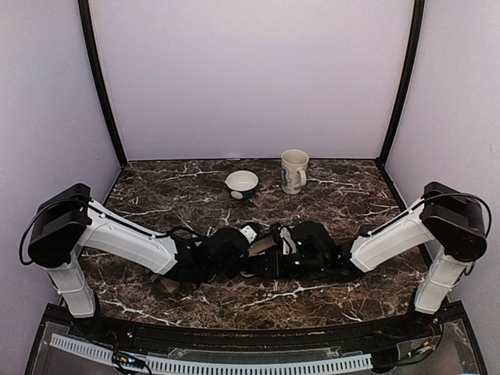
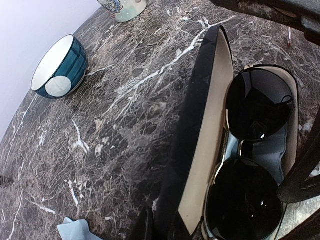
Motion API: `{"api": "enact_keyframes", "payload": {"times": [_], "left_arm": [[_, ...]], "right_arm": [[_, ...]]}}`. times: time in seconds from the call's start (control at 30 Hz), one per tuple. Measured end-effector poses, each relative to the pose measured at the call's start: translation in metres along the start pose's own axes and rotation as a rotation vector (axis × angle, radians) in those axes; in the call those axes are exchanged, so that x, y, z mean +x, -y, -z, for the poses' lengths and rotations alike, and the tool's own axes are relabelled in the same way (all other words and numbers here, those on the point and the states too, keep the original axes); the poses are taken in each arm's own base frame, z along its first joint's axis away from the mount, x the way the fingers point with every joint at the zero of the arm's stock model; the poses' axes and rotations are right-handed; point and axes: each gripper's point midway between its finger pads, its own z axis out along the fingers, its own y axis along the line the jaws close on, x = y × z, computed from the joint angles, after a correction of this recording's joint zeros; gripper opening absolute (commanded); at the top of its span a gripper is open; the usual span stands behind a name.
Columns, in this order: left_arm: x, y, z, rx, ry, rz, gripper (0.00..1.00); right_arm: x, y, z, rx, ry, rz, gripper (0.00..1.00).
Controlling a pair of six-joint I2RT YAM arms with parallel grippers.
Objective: Organize the sunglasses
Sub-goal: Adjust the sunglasses in the sunglasses case.
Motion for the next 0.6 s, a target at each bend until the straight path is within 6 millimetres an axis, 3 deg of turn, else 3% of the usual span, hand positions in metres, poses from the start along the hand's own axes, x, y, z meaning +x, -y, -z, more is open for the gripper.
{"api": "enact_keyframes", "payload": {"times": [0.6], "left_arm": [[0.0001, 0.0, 0.0, 0.0, 0.0, 0.0, 0.0]], "right_arm": [[-0.0023, -0.0013, -0.0044, -0.012, 0.011, 0.003, 0.39]]}}
